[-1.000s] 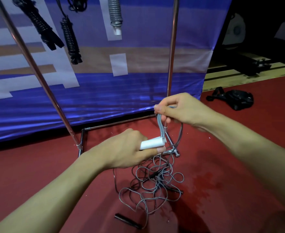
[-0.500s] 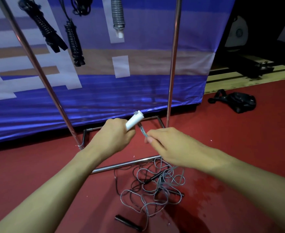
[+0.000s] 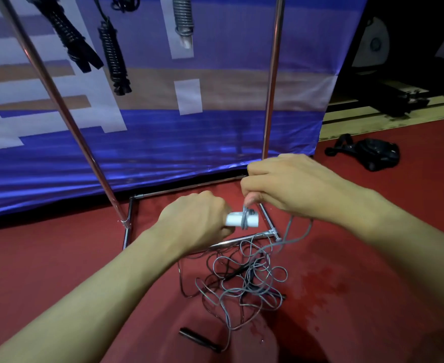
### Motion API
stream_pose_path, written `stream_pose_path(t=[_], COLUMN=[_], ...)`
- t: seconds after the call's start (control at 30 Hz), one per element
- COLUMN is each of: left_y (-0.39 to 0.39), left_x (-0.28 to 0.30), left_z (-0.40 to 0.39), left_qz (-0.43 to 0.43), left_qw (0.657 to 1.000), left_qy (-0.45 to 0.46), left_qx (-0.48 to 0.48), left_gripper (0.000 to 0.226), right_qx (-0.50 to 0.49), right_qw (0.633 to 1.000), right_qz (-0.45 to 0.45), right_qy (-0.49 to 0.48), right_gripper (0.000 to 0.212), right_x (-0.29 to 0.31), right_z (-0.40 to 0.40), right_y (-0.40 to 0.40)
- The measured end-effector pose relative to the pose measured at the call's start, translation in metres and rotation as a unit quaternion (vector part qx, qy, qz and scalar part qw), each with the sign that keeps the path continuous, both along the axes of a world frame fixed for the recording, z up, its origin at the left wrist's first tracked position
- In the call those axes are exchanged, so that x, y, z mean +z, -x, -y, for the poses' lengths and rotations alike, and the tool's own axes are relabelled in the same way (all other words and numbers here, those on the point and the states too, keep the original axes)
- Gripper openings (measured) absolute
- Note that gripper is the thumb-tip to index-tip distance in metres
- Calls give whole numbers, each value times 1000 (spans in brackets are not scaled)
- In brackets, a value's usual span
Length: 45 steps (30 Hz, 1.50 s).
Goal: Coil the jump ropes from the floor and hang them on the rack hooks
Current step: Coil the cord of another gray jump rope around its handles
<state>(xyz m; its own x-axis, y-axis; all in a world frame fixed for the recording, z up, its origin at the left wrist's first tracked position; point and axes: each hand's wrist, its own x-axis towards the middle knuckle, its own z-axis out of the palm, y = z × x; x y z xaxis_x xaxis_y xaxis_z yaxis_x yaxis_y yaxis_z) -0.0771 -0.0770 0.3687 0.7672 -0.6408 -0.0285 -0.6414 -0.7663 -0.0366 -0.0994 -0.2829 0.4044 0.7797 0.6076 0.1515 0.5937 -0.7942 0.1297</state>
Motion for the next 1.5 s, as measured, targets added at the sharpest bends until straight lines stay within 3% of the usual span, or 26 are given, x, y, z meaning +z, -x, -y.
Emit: stream_pose_path(t=[0.13,0.23,0.37,0.47,0.67,0.77,0.87,0.93,1.03,1.07,1.23,1.33,1.5], left_y=[-5,-10,-12,-12,-14,-10,-8,-9,-12,-13,-23,-33,-40], left_x=[1,2,5,6,10,11,13,13,12,12,10,10,-1], left_z=[-10,-19,-25,-27,-33,-32,-30,-31,-34,-35,-38,-40,-39], left_qz=[23,69,106,122,112,110,116,123,126,123,124,117,98], left_qw=[996,986,971,963,952,948,947,948,954,954,950,950,970], left_qy=[23,77,151,182,201,202,194,196,203,211,260,273,210], left_qx=[-84,-132,-154,-158,-203,-222,-226,-218,-182,-173,-122,-98,-70], left_gripper=[31,35,37,35,33,32,39,38,36,36,27,24,50], right_qx=[49,18,-57,-67,1,25,14,1,-35,-41,-96,-120,-121], right_qw=[983,957,857,808,741,737,771,774,698,693,742,839,945], right_qz=[-84,-156,-290,-313,-380,-367,-308,-306,-377,-382,-327,-221,-34], right_qy=[-153,-245,-422,-494,-553,-567,-557,-554,-608,-610,-577,-483,-303], right_gripper=[18,25,39,51,23,21,28,36,40,41,35,9,13], right_x=[-14,-26,-39,-43,-27,-26,-32,-39,-47,-48,-51,-49,-38], right_z=[9,4,-17,-25,-10,-8,-16,-22,-29,-31,-41,-46,-48], right_y=[3,9,18,21,25,25,24,22,20,20,29,38,47])
